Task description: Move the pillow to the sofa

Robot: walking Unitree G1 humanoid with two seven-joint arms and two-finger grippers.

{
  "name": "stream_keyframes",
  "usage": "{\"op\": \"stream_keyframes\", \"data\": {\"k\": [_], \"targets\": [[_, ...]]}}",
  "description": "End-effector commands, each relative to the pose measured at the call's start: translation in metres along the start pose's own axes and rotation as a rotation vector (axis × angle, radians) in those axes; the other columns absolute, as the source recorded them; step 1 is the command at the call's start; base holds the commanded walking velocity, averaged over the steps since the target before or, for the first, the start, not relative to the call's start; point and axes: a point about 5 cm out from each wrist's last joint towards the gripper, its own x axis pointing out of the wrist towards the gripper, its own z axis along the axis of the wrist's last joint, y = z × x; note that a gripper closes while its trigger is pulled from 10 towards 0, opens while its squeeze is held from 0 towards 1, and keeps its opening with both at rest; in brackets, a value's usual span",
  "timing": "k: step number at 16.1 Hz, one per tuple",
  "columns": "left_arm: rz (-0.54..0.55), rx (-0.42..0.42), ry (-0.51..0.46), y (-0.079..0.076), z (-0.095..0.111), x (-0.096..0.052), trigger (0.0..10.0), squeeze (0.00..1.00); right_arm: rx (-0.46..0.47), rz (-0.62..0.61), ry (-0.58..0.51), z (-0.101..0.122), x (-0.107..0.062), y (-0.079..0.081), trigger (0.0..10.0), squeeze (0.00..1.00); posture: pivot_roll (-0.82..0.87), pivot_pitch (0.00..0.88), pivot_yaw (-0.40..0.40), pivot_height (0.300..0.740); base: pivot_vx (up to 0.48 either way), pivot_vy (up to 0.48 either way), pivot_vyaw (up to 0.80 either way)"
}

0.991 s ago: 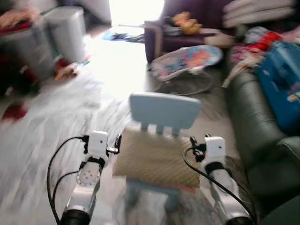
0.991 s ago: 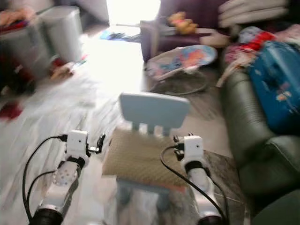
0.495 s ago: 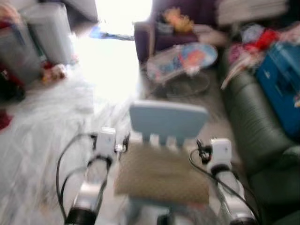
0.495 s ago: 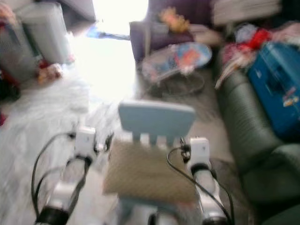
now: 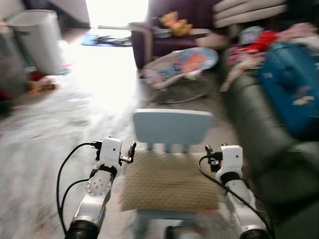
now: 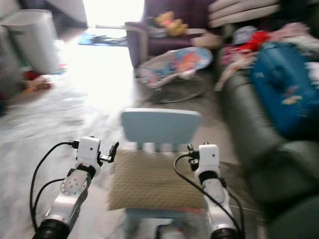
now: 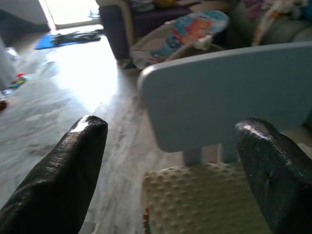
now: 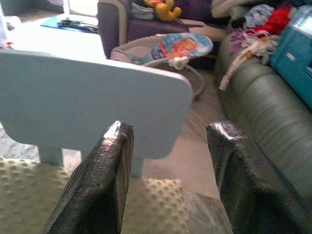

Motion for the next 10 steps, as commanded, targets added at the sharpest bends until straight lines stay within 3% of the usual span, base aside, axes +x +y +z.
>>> {"op": "stream_keyframes", "data": {"k": [1,3,7,10], "targets": [[0.005,0.015,-0.002,0.0030,0.0008,0.0002,10.0,0.00,0.011,0.005,0.015,-0.0016,0.0008,0.0016,10.0,0.00,-0.03,0.000,-0.011,0.740,0.000,0.000,-0.80],[0.001,0.014,-0.005,0.0025,0.0013,0.0005,10.0,0.00,0.013,0.006,0.014,-0.0014,0.0012,0.0018,10.0,0.00,-0.03,0.000,-0.009,0.740,0.000,0.000,-0.68],[-0.005,0.008,-0.011,0.0014,0.0030,0.0020,10.0,0.00,0.014,0.011,0.018,-0.0009,0.0029,0.0019,10.0,0.00,-0.03,0.000,-0.013,0.740,0.000,0.000,0.00],[-0.004,0.006,-0.012,0.0004,0.0033,0.0022,10.0,0.00,0.014,0.015,0.021,-0.0011,0.0036,0.0013,10.0,0.00,-0.03,0.000,-0.013,0.740,0.000,-0.271,0.00]]}}
